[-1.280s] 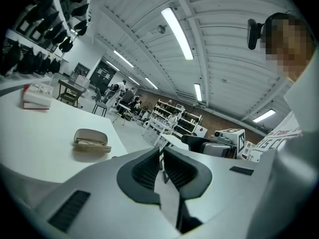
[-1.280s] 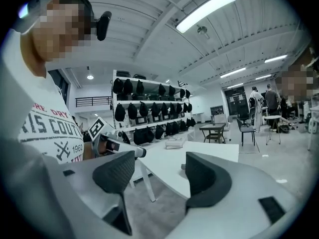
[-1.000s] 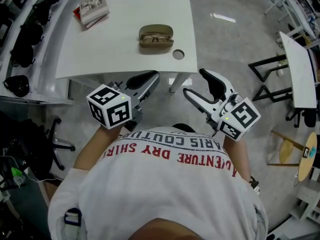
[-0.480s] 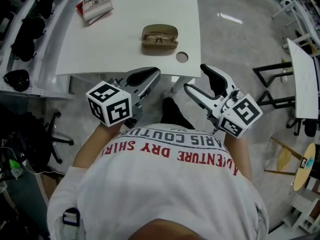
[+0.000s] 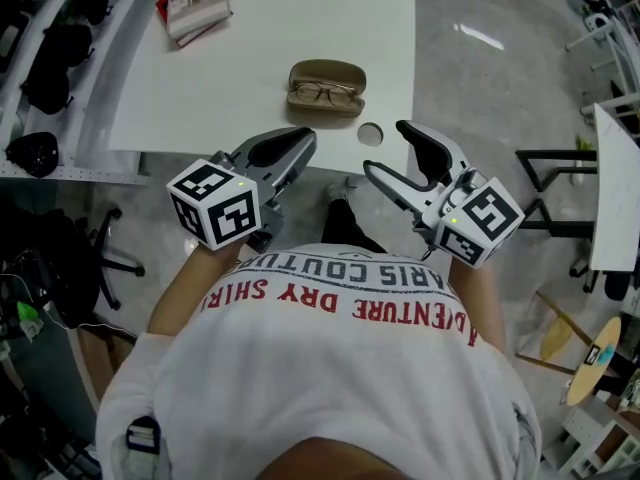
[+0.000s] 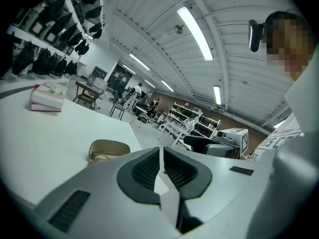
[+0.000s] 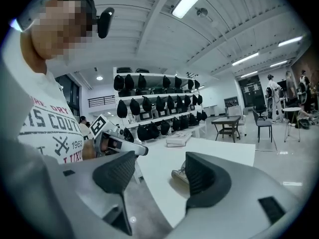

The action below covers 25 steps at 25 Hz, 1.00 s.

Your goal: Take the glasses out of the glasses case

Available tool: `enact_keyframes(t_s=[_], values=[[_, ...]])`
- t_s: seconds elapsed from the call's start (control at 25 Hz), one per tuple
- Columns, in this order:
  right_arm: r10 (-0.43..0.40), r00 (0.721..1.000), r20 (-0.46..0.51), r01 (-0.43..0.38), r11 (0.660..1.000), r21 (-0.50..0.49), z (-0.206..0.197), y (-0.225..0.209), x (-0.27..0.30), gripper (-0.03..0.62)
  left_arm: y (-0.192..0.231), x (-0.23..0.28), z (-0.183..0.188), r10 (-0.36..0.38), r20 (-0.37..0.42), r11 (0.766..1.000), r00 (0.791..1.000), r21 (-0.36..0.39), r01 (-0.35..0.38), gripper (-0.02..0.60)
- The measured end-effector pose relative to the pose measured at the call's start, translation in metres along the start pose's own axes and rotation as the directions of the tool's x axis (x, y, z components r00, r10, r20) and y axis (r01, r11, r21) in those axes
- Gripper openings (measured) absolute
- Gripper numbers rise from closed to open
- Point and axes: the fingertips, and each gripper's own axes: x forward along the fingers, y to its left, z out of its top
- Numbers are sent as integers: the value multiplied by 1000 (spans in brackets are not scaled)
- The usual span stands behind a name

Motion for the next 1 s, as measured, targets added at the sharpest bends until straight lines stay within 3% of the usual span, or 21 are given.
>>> enact_keyframes(t_s=[0.52,1.0], values=[[65,995,-82,-64,998,15,-4,-69,51,302,54,44,18,57,-6,996,998,-68,-57,48],[124,974,-188,-129,992,-15,-24,-100,99,301,94,59,16,131,-22,984,991,-119,-133,48]])
